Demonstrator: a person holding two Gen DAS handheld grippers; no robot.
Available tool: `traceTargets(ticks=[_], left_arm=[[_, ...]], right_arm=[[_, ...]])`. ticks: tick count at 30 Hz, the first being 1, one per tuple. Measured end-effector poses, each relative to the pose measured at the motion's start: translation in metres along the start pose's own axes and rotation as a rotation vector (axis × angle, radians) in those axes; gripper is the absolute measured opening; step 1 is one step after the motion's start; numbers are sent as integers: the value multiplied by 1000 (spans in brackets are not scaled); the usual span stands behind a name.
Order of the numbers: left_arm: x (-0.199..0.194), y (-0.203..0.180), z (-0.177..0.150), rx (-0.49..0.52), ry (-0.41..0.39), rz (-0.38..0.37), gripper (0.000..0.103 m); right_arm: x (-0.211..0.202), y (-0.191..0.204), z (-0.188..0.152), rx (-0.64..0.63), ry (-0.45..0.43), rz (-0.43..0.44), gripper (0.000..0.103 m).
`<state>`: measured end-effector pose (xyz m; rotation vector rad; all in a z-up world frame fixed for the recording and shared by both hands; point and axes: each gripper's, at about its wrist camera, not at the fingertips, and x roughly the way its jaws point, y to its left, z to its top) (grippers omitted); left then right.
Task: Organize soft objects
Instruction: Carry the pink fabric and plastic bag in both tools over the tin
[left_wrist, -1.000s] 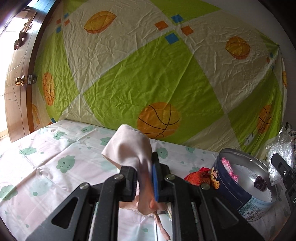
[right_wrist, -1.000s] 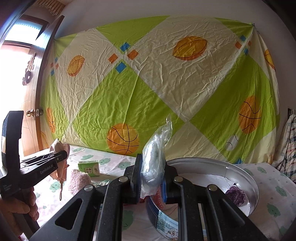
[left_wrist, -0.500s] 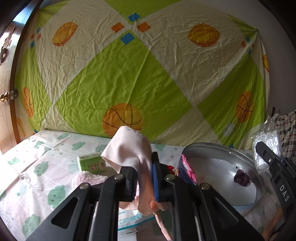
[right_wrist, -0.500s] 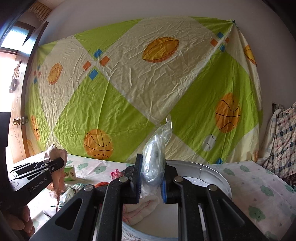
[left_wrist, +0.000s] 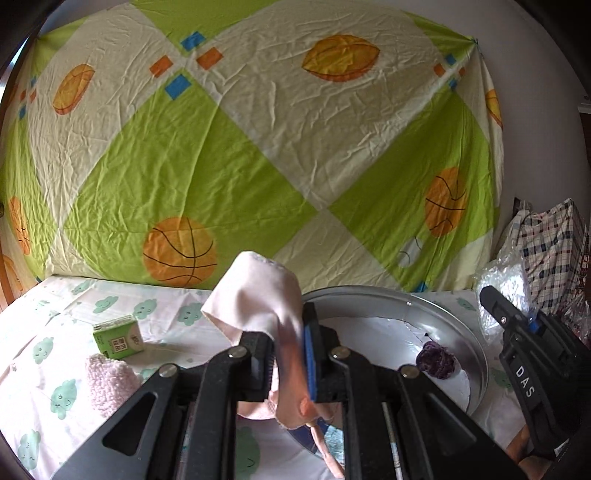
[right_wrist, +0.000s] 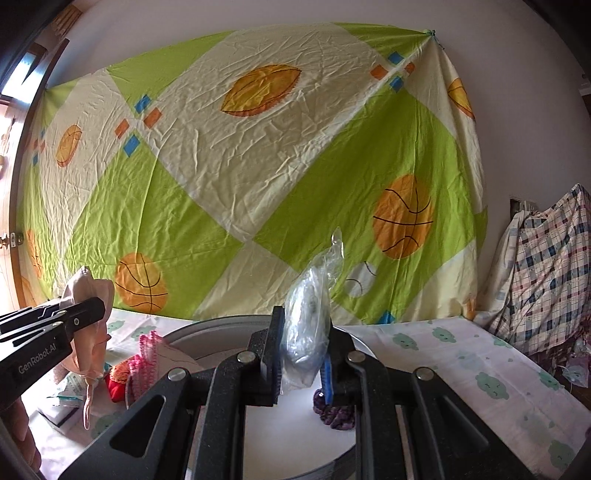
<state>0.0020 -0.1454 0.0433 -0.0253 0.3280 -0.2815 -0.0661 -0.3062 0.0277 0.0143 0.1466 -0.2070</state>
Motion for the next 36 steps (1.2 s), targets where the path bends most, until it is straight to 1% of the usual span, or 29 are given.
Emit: traceTargets(ticks=[12,18,28,36], left_arm=[[30,-51,-4,9,62,-68,11],[42,-70,-8,26,80,-85,11],[53,-84,-13,30,97,-103,11],[58,-82,-17,64,116,-66,11]], right_arm=[[17,-35,-4,-64,26,-96,18],[24,-52,-3,-52,38,-116,18],[30,-59,-3,-74,46,-121,18],[35,-55,-5,-83,72,-90,18]])
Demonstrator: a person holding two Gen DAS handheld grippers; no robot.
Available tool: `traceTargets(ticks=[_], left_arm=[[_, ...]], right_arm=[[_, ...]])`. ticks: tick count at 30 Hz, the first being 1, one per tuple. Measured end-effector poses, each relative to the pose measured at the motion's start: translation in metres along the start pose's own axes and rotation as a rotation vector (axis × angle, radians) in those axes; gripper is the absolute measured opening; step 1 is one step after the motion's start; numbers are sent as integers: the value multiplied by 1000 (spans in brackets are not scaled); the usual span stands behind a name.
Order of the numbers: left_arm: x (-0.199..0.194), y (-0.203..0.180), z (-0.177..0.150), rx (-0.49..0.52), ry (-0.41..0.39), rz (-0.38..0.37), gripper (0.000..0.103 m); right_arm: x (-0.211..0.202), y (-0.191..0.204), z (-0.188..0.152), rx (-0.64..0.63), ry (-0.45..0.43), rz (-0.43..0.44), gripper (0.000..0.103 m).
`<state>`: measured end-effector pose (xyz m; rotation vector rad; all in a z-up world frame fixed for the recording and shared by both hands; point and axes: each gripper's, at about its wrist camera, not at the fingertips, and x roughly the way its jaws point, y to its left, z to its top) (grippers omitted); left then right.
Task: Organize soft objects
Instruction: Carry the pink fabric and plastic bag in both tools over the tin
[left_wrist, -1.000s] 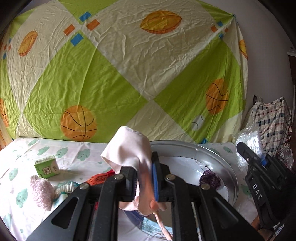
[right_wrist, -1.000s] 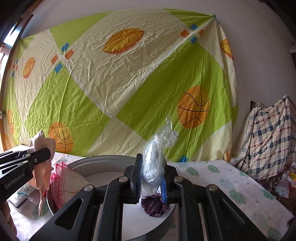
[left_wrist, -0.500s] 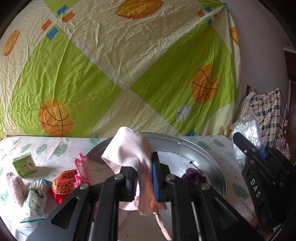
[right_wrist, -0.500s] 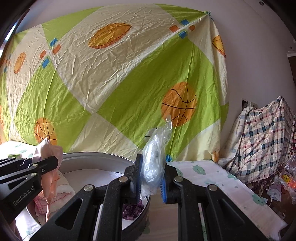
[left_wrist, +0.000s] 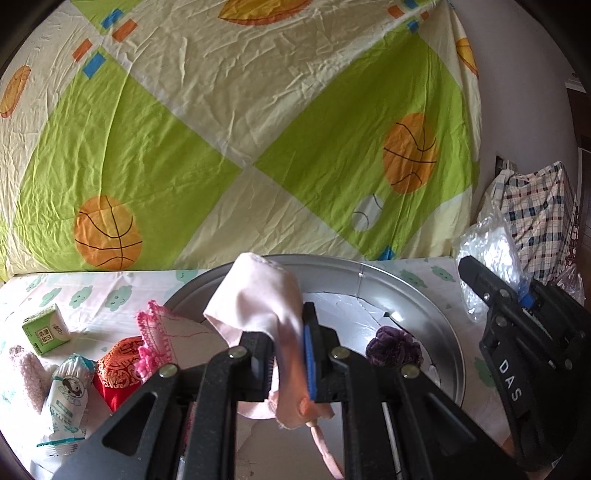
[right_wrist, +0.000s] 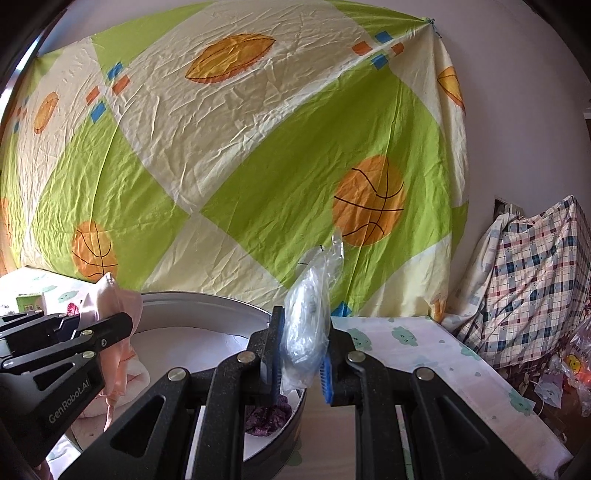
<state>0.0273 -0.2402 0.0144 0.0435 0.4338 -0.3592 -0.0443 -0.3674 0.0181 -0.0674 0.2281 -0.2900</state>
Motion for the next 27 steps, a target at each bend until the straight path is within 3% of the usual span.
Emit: traceTargets(ticks=[27], left_arm=[[14,13,-7,9,77,66,11]], right_arm=[[20,31,-10,-89,120,144,18]])
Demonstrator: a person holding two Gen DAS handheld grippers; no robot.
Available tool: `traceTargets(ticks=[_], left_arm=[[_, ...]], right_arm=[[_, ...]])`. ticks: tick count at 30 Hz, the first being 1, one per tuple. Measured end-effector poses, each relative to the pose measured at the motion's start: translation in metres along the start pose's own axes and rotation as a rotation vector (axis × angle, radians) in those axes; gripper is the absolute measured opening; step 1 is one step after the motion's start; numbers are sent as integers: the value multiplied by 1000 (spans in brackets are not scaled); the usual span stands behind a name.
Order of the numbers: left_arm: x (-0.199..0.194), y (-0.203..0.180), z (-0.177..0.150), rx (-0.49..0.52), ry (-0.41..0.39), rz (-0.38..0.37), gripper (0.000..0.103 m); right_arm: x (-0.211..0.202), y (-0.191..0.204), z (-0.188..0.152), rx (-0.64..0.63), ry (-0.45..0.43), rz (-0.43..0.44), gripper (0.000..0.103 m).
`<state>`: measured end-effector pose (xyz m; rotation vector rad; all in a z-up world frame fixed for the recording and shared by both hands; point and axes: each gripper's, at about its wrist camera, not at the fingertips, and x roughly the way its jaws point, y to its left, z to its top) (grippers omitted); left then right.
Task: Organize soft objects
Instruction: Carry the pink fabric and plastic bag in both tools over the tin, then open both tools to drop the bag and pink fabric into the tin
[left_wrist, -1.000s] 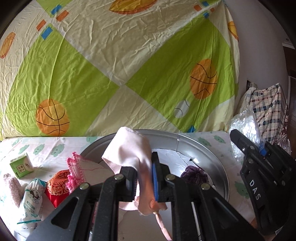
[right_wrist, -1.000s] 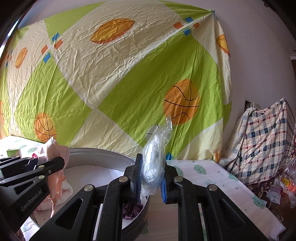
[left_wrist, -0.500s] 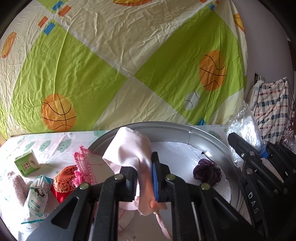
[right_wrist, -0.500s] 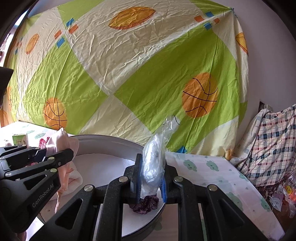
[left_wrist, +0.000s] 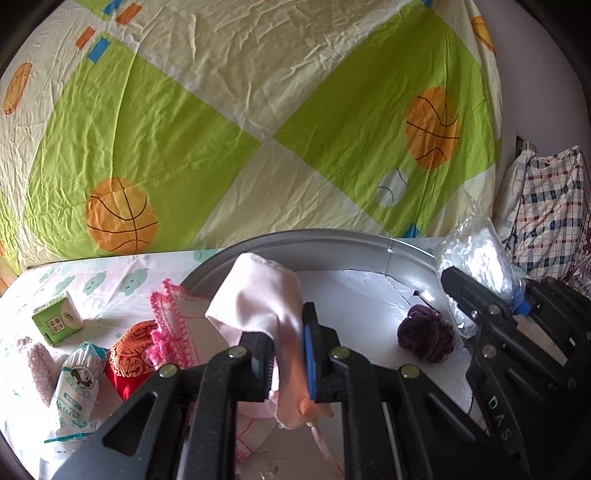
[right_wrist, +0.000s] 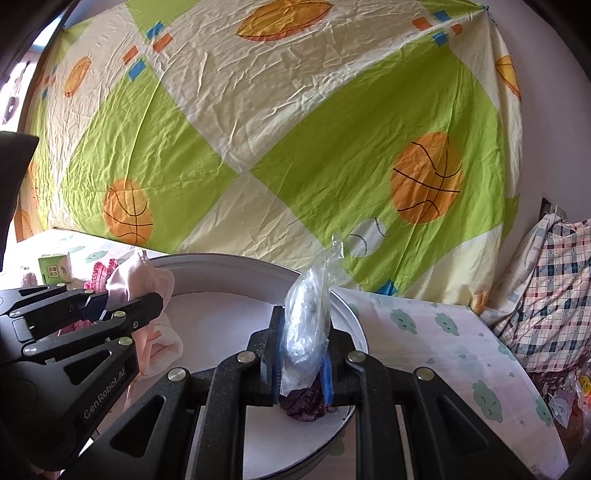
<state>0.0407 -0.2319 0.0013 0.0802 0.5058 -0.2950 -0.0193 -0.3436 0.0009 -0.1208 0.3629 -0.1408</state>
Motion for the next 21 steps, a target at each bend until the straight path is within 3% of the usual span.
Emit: traceTargets(ticks=[15,17,18,19,20,21], left_arm=[[4,2,-2,-6,25,22,11],[2,4,-3,-8,22,26,14],[1,5,-3,-14,18,31,17],[0,7,-3,-24,14,35,22],[-1,9,-3,-36,12,40,42],[-3,12,-3,-53,9,50,68]], right_arm=[[15,11,0,-43,70,107,20],[15,13,-1,-49,71,111,32],[14,13,-1,-49,66,109,53],[12,12,-1,-44,56,106,62],[10,10,-1,-30,45,83,64],[6,5,-2,-5,29,71,67]])
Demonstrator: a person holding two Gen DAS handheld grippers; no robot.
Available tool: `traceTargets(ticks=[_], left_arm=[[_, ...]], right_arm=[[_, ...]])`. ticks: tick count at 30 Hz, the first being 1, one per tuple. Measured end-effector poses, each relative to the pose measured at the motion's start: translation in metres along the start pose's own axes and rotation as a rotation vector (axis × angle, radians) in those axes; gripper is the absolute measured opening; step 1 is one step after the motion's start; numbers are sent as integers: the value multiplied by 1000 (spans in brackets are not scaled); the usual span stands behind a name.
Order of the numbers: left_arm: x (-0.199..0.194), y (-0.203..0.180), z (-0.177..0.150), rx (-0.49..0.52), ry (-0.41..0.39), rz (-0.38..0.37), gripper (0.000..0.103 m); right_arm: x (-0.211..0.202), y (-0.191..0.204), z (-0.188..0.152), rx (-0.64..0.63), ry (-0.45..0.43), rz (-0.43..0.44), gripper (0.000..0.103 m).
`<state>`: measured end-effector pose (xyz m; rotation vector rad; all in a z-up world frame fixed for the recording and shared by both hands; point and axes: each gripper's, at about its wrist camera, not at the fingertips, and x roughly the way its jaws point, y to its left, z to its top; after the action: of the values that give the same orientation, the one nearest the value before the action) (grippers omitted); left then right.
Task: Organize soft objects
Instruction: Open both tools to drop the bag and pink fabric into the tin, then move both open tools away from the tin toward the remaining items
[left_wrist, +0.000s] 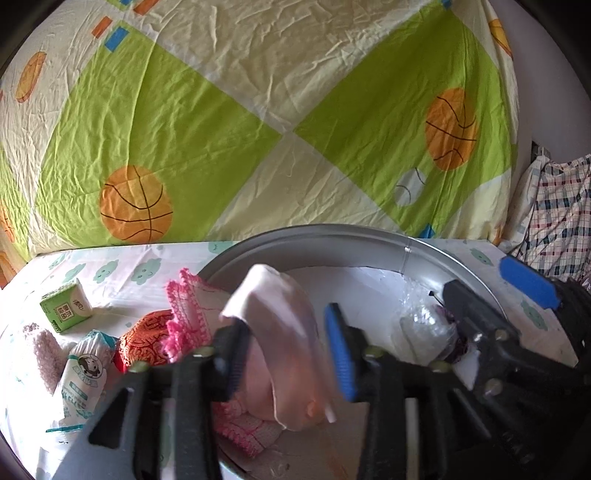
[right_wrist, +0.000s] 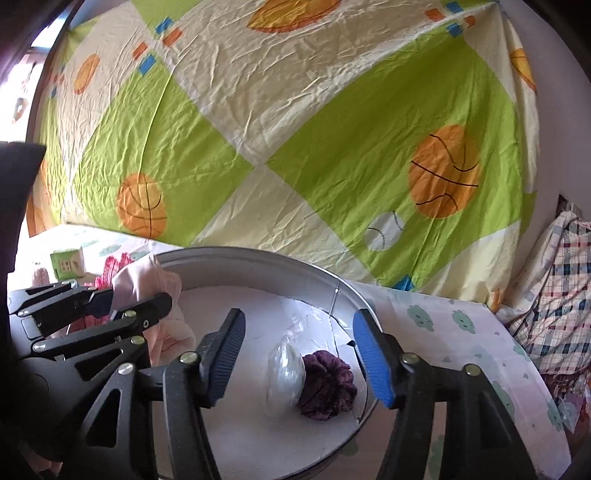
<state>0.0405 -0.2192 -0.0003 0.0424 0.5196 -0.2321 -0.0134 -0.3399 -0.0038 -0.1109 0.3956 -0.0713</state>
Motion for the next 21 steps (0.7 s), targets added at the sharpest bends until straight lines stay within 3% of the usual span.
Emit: traceTargets(ticks=[1,4,13,21], left_arm=[[-2,3,0,-23,-11,12,85],[-11,13,3,-79,-59,6,103],[-16,20,6,-93,-88,29,103],[-24,22,3,-59,-136,98,103]], right_arm=[[-4,-5,-1,28,-22,-2,69],[-15,-22,-3,132,-93,-35,82],[-29,-40,-3,246,-157,-112,83],[-47,-51,-7,353,-229,-175,83]])
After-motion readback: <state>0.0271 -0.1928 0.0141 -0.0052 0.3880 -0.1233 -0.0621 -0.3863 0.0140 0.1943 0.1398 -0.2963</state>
